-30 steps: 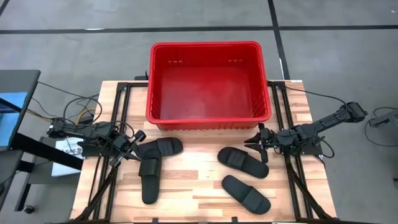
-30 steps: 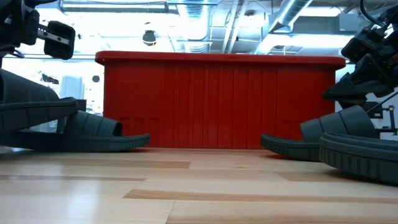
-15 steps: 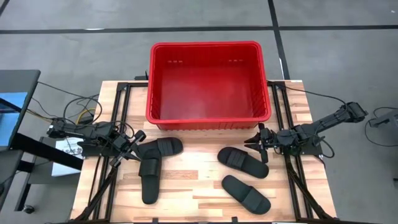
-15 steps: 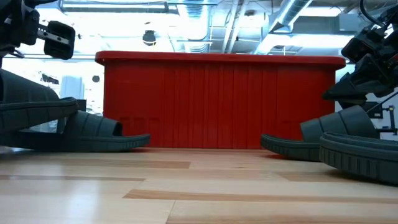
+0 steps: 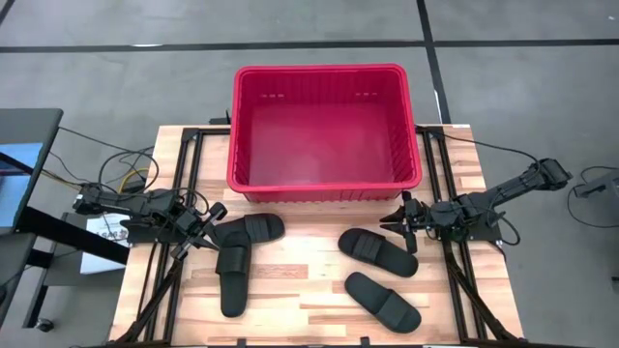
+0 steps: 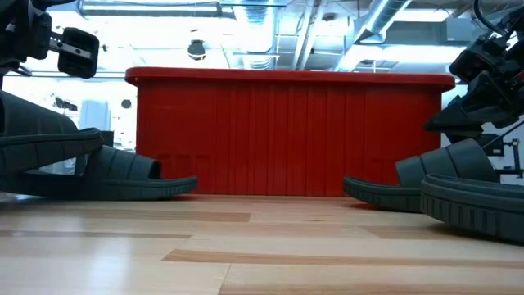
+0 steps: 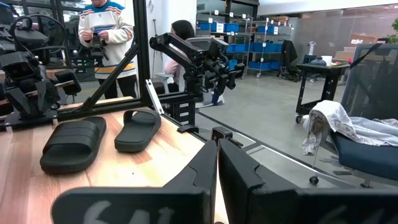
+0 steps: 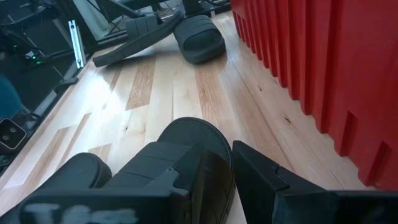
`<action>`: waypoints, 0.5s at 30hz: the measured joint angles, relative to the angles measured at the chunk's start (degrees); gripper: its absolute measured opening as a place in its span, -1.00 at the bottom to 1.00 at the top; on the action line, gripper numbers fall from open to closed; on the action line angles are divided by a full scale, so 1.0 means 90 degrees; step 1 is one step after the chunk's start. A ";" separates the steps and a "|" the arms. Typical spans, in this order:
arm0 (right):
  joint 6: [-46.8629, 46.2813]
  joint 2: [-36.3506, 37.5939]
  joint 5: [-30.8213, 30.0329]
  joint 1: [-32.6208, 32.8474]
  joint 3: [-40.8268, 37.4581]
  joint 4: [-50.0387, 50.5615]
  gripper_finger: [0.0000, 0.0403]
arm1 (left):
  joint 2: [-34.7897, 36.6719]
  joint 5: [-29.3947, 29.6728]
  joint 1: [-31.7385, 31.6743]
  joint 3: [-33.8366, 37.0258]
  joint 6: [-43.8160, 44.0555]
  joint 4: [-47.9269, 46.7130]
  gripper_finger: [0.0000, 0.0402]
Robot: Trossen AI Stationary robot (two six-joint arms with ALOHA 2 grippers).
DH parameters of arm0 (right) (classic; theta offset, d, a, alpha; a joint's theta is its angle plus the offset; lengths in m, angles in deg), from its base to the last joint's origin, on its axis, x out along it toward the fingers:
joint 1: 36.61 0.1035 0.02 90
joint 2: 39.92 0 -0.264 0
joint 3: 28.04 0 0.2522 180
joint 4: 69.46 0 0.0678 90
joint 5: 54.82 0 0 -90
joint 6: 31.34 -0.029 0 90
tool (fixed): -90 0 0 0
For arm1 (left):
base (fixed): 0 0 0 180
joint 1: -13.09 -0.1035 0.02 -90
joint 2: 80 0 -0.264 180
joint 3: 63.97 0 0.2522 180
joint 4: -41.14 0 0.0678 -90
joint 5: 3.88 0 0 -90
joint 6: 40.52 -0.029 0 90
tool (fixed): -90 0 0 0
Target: Pick and place slides into bin
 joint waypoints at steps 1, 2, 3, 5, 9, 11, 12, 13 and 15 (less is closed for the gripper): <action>0.0000 -0.0002 -0.0001 -0.0001 0.0001 0.0002 -0.62 | 0.0000 -0.0001 0.0001 0.0000 0.0000 0.0000 -0.97; 0.0000 0.0001 0.0001 0.0000 0.0000 -0.0001 -0.62 | 0.0000 0.0000 0.0000 0.0000 0.0000 0.0000 -0.97; 0.0000 0.0000 0.0000 0.0000 -0.0001 0.0001 -0.62 | 0.0000 0.0000 0.0001 0.0000 0.0000 0.0000 -0.97; 0.0000 0.0000 0.0001 -0.0002 -0.0001 -0.0001 -0.62 | 0.0000 0.0000 0.0000 0.0000 0.0000 0.0000 -0.97; -0.0002 -0.0001 0.0001 -0.0002 0.0001 0.0002 -0.62 | 0.0001 0.0000 0.0002 0.0000 0.0000 0.0000 -0.97; 0.0000 0.0000 0.0000 -0.0001 0.0000 0.0001 -0.62 | 0.0002 0.0238 0.0005 -0.0002 -0.0014 0.0015 -0.97; 0.0000 0.0001 0.0000 -0.0001 -0.0001 -0.0001 -0.62 | 0.0002 0.0467 0.0006 -0.0002 0.0077 0.0015 -0.97; 0.0000 0.0000 -0.0001 0.0000 -0.0001 0.0001 -0.62 | 0.0002 0.0706 0.0005 -0.0002 0.0292 0.0011 -0.97; 0.0000 0.0001 0.0000 0.0000 0.0001 0.0001 -0.62 | 0.0002 0.1065 0.0000 -0.0001 0.0934 0.0005 -0.97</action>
